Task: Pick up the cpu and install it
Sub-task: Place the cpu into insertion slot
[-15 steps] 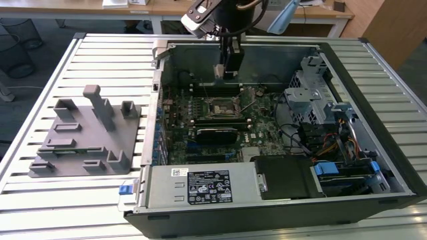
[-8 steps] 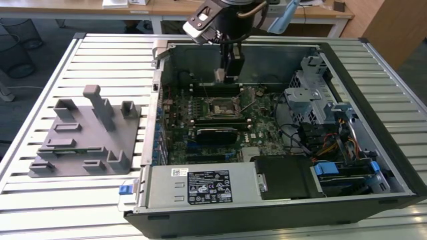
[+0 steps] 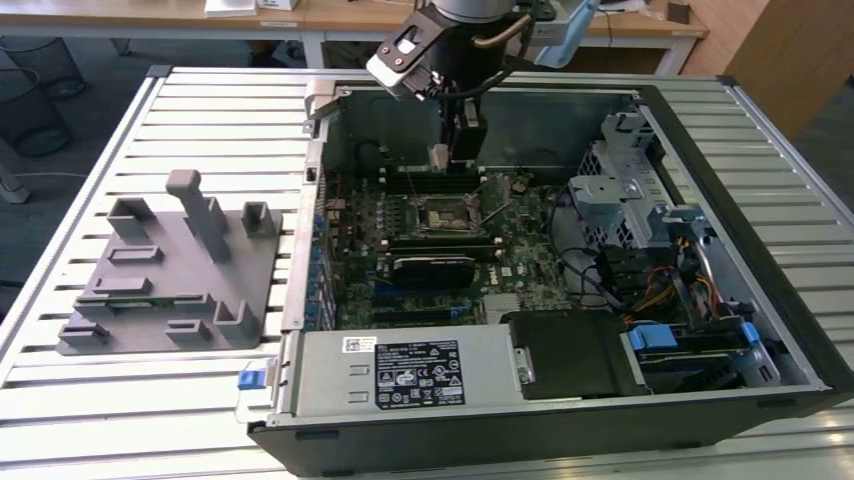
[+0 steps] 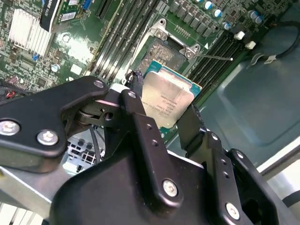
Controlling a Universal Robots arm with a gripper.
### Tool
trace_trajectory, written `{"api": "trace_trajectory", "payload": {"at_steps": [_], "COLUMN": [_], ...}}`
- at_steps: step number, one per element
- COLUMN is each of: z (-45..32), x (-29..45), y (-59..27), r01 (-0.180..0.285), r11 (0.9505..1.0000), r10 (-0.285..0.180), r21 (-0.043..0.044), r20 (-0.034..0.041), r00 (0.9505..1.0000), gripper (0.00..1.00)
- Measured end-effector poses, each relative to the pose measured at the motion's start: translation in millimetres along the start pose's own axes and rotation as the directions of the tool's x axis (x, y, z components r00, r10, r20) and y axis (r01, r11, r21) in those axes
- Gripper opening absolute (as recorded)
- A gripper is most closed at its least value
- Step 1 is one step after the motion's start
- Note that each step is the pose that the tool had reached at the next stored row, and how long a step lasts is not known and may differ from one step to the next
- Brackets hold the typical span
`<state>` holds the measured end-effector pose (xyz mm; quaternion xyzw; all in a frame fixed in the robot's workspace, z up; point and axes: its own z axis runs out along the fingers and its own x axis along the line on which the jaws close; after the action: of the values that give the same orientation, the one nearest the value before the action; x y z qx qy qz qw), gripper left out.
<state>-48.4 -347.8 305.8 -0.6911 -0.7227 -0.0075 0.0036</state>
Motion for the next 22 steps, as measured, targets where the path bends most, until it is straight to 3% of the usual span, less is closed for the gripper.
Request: {"api": "trace_trajectory", "payload": {"at_steps": [3,7,16,19,22], "z": [1.1,8.1,24.5,29.3,33.5], "x": [0.2,4.0,4.5,5.2,5.7], "y": [0.0,0.2,0.3,0.3,0.4], "r01": [0.0,0.0,0.0,-0.001,-0.001], "r11": [1.0,1.0,1.0,1.0,1.0], "r10": [0.0,0.0,0.0,0.001,0.001], "r21": [-0.0003,-0.0002,-0.0002,0.0001,0.0006], "r20": [-0.0004,-0.0004,-0.0001,0.0068,0.0186], "r00": [1.0,1.0,1.0,1.0,0.9998], "gripper": [0.54,0.54,0.54,0.54,0.54]}}
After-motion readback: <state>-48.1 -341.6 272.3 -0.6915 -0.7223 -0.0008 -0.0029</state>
